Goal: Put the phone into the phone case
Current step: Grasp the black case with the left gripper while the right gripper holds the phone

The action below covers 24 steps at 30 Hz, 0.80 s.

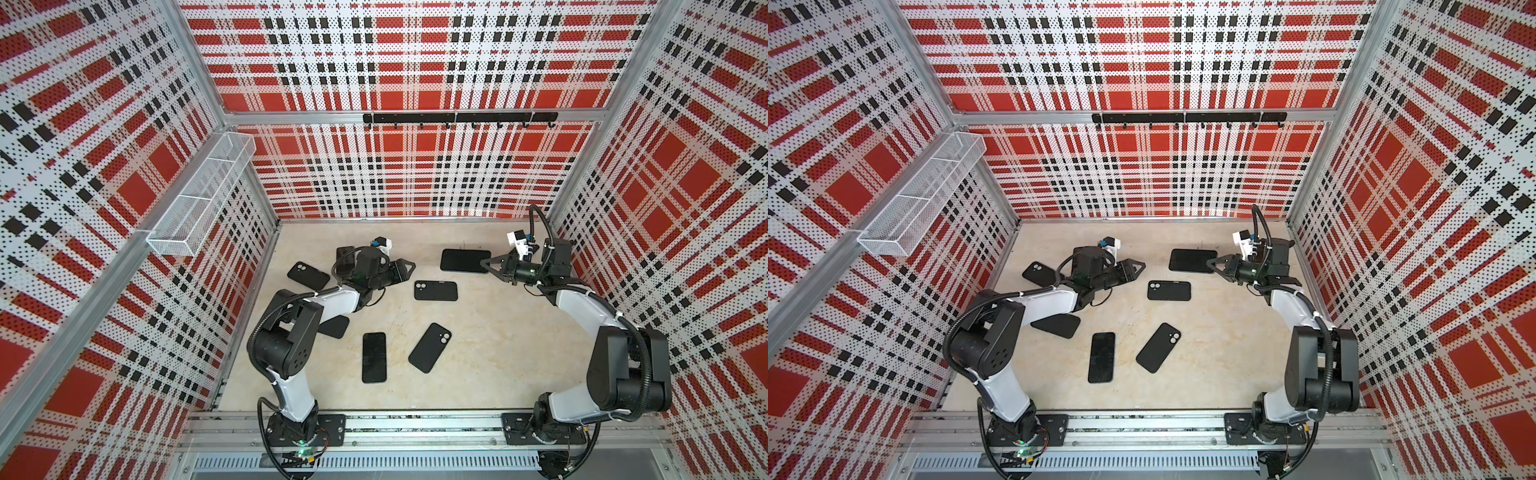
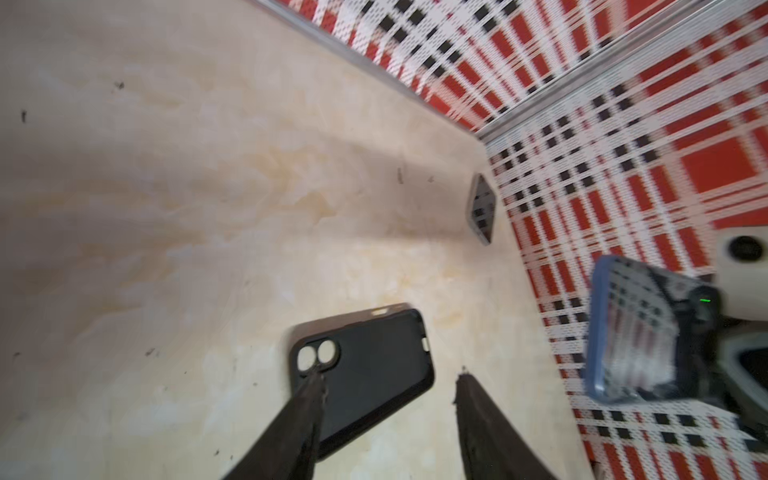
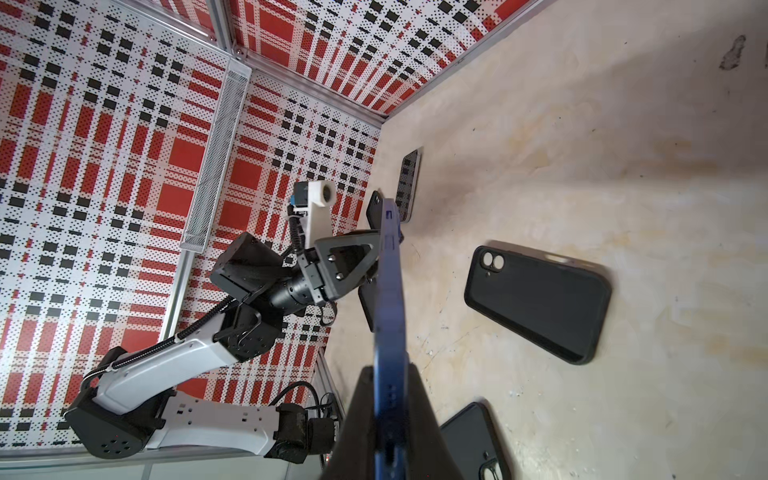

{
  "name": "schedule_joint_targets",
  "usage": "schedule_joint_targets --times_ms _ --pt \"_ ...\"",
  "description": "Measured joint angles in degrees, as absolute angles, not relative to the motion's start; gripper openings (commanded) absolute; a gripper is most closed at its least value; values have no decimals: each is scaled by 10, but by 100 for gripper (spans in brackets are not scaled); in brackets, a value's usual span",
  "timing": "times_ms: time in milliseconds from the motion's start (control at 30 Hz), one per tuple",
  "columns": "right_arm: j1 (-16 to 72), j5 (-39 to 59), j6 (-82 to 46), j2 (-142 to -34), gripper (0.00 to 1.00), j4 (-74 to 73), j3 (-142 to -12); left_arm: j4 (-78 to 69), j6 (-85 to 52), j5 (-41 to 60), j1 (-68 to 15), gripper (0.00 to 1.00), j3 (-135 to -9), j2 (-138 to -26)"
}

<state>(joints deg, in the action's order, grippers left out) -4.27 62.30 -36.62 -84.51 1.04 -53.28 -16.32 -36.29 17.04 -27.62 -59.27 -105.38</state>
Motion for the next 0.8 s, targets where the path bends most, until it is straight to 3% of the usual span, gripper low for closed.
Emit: schedule_joint_targets --times_ms 333,667,800 --pt "-73 616 -306 -798 2 81 -517 -2 -309 9 -340 42 -677 -1142" --pt "-92 600 -256 -796 4 147 -516 62 -292 -66 -365 5 -721 -1175" --pt "-92 590 -243 -796 5 168 -516 73 -285 -78 -368 0 -721 -1172"
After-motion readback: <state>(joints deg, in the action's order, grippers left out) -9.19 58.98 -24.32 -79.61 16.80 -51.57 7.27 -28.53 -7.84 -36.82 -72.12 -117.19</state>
